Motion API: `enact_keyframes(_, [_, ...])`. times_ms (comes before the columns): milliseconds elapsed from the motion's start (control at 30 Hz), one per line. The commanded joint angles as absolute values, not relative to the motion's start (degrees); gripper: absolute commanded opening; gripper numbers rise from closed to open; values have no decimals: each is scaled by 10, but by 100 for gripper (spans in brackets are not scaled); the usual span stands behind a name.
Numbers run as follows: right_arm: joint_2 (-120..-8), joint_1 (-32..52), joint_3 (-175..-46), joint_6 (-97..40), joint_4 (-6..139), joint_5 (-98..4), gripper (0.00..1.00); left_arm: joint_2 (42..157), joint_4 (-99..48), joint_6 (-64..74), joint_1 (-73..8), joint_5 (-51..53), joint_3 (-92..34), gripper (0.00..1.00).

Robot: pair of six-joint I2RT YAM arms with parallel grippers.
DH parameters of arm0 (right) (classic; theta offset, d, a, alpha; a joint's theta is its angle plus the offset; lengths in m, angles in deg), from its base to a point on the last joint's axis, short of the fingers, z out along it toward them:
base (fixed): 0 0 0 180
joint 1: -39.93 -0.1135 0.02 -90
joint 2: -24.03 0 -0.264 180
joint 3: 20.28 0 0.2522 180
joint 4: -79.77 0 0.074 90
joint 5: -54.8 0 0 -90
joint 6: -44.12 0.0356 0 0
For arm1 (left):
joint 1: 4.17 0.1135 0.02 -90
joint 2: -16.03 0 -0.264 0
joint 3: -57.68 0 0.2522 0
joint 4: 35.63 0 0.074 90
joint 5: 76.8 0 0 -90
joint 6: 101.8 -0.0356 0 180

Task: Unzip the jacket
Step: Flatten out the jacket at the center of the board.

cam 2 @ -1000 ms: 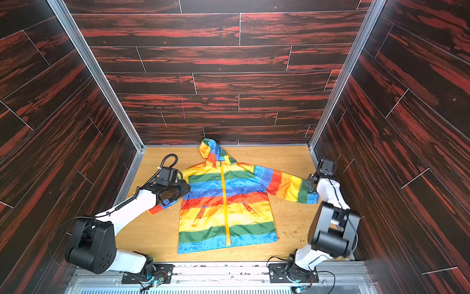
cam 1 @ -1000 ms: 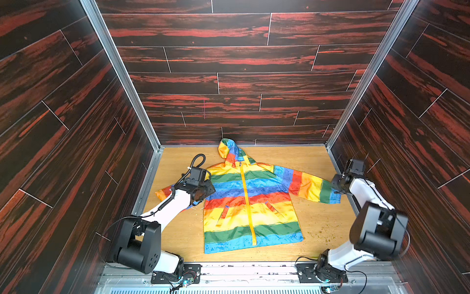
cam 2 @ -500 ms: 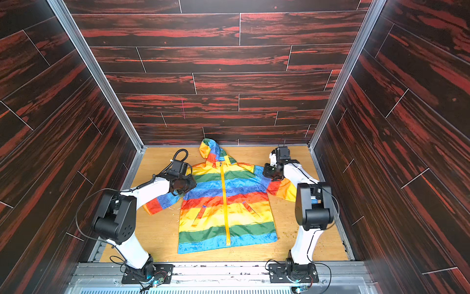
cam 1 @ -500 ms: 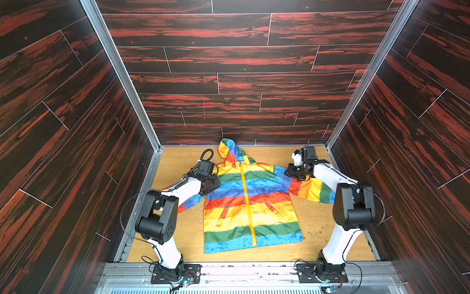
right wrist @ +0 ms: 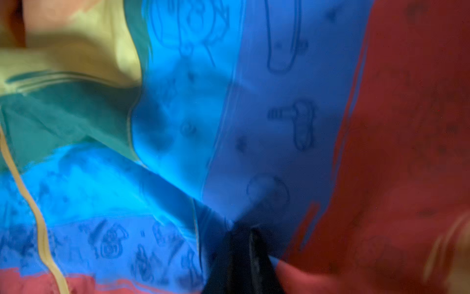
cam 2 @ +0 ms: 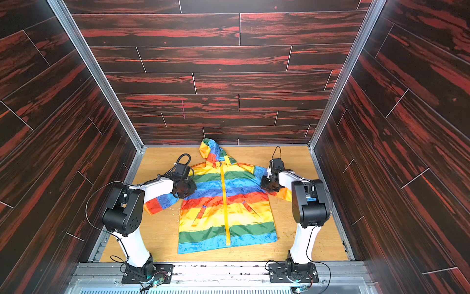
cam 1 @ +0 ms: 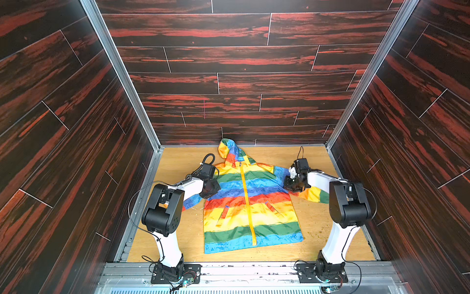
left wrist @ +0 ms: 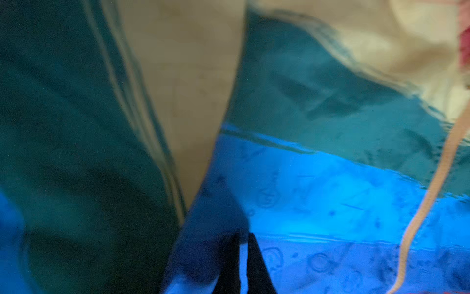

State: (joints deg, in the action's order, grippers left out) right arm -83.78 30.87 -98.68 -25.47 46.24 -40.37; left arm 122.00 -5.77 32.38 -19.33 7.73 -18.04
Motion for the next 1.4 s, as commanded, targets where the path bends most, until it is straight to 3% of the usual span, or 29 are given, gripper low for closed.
enact_keyframes(0, [-777,301,-890,-209,451,-374,13,1206,-19,323,-161,88,-142,7])
enact_keyframes(267, [-584,301,-765,-182,432,-295,13,1076,29,302,-89,149,-43,1])
enact_keyframes(400, [-521,301,-778,-194,406,-261,22,978,48,306,-88,175,-14,0])
enact_keyframes(433, [-513,301,-787,-210,414,-266,27,953,51,298,-88,177,-16,9])
enact_keyframes(533, [-536,302,-841,-273,467,-340,46,886,48,274,-88,187,-47,48])
enact_keyframes(633, [-634,302,-952,-310,476,-424,51,870,-12,250,-90,185,-94,80])
enact_keyframes(667, [-668,302,-987,-314,479,-447,52,885,-36,234,-90,179,-122,94])
enact_keyframes(733, [-715,302,-1039,-308,491,-473,53,950,-10,208,-94,151,-209,99])
enact_keyframes(867, [-764,301,-1090,-285,513,-513,56,1145,134,173,-115,129,-446,100])
enact_keyframes(1000, [-766,302,-1073,-263,542,-532,56,1313,160,181,-137,101,-608,94])
enact_keyframes(1100, [-758,301,-1044,-264,551,-534,57,1423,190,175,-160,86,-747,95])
enact_keyframes(1167, [-751,301,-1024,-268,554,-535,57,1500,241,167,-180,105,-866,100])
enact_keyframes(1367, [-722,301,-976,-277,552,-527,58,1712,350,181,-224,178,-1206,100])
